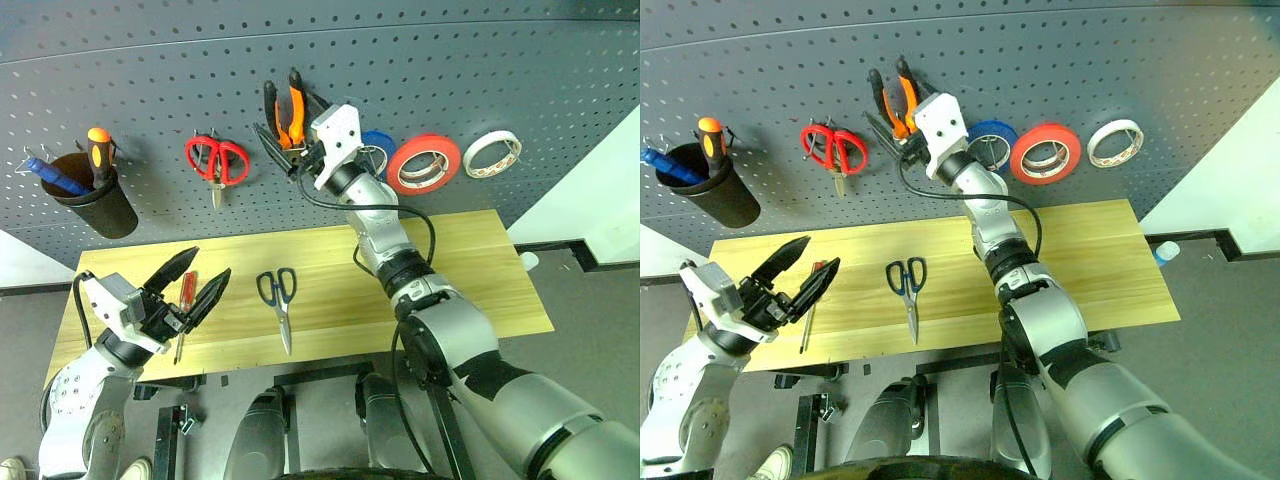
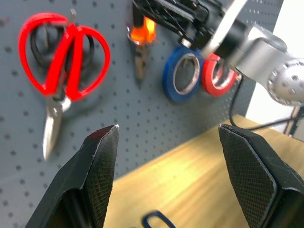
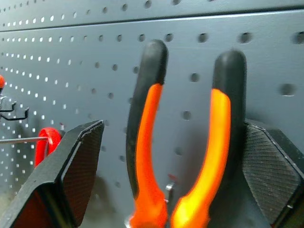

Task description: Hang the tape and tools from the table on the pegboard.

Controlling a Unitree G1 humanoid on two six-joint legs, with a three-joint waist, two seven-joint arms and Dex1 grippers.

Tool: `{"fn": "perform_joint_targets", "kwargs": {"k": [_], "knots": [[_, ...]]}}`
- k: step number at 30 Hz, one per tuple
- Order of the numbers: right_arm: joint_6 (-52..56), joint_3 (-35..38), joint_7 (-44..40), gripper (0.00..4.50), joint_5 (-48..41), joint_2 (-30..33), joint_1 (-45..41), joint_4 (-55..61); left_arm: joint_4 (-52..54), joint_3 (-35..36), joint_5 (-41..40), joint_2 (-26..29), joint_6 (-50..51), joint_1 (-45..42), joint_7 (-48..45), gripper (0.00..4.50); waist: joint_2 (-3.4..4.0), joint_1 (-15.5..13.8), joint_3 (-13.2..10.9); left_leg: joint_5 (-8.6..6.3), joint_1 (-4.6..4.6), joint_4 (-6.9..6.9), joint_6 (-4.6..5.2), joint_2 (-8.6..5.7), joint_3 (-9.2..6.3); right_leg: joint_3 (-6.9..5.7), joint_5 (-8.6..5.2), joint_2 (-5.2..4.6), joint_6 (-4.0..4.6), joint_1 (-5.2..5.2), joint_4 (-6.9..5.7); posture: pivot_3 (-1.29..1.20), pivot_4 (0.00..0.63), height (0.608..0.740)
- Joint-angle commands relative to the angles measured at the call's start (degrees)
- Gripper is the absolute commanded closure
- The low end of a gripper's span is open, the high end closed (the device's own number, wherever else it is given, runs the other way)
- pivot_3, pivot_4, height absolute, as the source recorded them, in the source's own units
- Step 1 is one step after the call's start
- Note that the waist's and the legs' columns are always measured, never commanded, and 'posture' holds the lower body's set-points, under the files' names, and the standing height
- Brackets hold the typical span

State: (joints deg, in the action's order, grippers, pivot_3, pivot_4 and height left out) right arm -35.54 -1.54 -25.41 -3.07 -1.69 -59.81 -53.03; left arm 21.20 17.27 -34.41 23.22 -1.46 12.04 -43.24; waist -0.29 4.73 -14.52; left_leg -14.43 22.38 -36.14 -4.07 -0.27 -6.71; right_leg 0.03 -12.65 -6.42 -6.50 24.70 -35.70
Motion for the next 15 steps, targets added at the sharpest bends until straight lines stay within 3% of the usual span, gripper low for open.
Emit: {"fn": "perform_joint_targets", "kwargs": {"k": [1,9,15], "knots": [[-1.3,-1.0,-1.6,0.03,-0.1,1.3,3.1,9.8,0.2,1.0,0.4,-0.2,-1.7,-1.3,0.7,1.0,0.0,-0.4,0.0,0.0,0.0,0.02,0.0,0.0,0.0,0.0,0.05,0.0,-0.1,0.02,-0.01,-0.03,0.215,0.73],[5.5,-4.8,-5.9,0.03,0.6,9.3,15.8,36.7,-1.0,1.3,2.4,-1.3,-3.9,0.2,2.1,1.0,-0.07,-0.8,0.1,0.0,0.08,0.07,-0.01,0.0,0.04,0.01,0.1,-0.01,-0.18,0.1,0.03,-0.03,0.176,0.73],[21.6,-10.3,-16.9,0.03,-4.8,19.2,27.0,57.5,-2.9,0.1,10.8,1.1,2.3,4.3,8.8,1.0,-0.24,-0.9,0.2,0.02,0.03,0.0,-0.05,0.0,0.05,0.01,0.02,-0.01,-0.03,-0.01,0.09,-0.02,0.181,0.73]]}}
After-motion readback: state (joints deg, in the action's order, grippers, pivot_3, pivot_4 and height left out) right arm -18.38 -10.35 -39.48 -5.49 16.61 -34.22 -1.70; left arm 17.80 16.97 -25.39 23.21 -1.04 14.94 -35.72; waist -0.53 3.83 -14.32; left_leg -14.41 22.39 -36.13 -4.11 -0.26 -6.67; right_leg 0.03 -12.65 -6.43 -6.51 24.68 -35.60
